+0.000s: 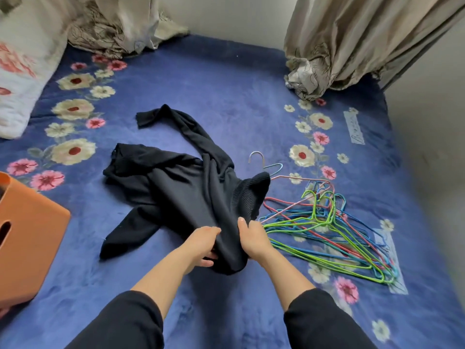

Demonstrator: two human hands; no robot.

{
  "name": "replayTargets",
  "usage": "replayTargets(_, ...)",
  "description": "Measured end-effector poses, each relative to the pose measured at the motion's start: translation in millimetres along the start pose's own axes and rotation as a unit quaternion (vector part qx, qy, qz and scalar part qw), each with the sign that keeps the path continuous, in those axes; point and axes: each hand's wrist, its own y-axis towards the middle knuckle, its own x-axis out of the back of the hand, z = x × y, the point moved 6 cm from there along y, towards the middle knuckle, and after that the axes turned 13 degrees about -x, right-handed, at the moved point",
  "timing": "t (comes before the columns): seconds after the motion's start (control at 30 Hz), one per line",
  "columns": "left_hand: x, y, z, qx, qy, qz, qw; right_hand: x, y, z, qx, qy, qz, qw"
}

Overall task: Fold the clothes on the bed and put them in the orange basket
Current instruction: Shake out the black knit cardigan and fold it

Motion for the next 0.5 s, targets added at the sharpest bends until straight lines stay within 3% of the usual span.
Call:
replayTargets(0.13,-5,7,10,-0.001,-0.063,-0.051,0.997,20,-11,-2,0.081,-0.030,-0.061,0.994)
replayTargets(0.27,23,13,-24,-0.117,0.009,-0.193,0.974,65,-29,17,0.183,-0.072,-0.122,0.973)
replayTargets(0.37,42,-10,-89,-0.242,0.085,-0.252,0.933,95,-54,40,0.263,-0.124,-0.146,0.945)
replayTargets(0.5,59,-64,-185,-0.421,0.161,-0.273,0.850,137,-103,81,0.378,-0.182,-0.192,0.887)
